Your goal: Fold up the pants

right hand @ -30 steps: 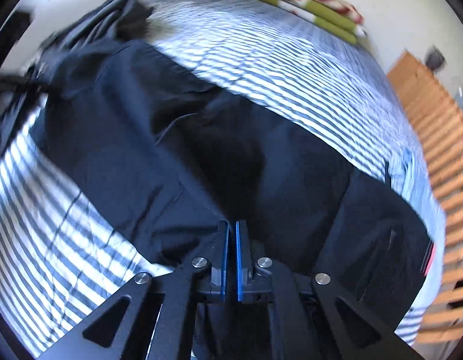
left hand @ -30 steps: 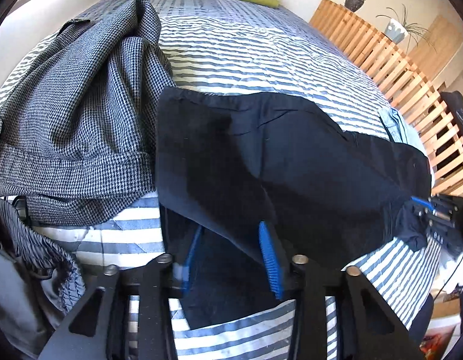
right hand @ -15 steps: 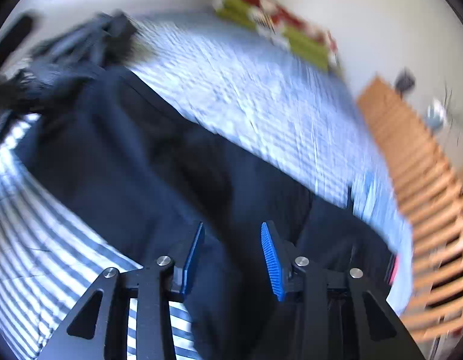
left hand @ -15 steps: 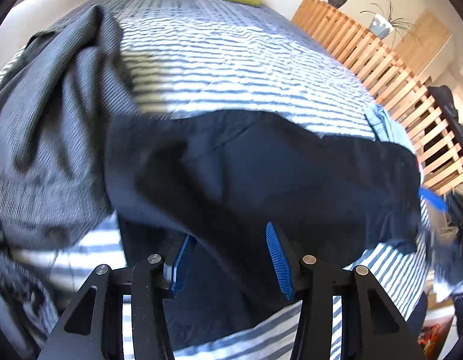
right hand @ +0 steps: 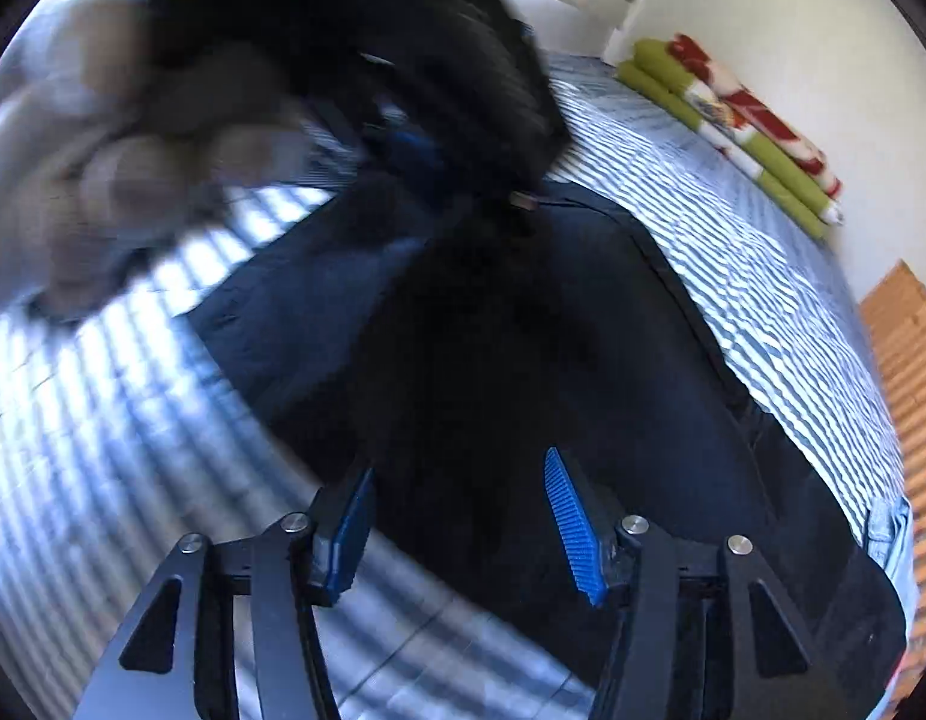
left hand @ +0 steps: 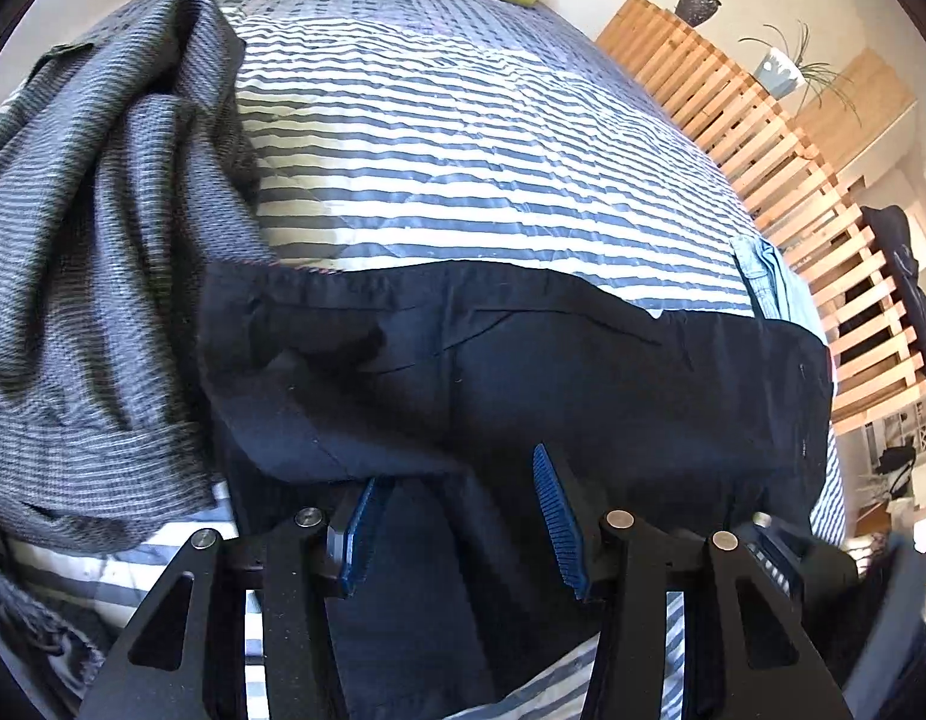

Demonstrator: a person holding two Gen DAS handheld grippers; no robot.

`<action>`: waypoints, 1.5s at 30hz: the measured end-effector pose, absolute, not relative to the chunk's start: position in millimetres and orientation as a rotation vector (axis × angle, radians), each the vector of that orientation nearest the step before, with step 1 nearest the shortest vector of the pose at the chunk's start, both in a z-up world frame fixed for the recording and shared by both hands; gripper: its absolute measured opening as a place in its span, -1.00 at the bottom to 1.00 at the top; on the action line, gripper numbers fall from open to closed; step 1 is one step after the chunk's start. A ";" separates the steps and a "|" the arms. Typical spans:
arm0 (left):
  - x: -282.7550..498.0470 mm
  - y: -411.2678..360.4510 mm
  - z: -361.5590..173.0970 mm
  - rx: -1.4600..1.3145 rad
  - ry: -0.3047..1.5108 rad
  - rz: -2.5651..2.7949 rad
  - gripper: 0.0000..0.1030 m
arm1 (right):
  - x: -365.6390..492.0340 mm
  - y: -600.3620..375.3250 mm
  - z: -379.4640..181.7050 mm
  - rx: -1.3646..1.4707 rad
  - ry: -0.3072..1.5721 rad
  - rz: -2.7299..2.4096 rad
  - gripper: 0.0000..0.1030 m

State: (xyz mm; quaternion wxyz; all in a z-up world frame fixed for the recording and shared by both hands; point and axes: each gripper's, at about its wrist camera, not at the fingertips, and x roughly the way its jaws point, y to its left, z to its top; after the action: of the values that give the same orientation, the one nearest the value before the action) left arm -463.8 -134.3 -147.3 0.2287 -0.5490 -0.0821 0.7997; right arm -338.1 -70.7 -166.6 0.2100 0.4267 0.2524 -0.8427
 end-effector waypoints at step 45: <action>-447.7 -204.9 -132.4 -1.501 -0.322 2.376 0.47 | -356.8 -18.0 -149.6 1.524 -0.036 -1.928 -0.66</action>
State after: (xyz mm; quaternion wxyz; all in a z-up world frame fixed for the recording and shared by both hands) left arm -447.7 -204.9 -132.4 0.1559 -0.5242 -0.1123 0.8296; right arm -356.8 -18.0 -149.6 0.3355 0.5840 -0.0140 -0.7390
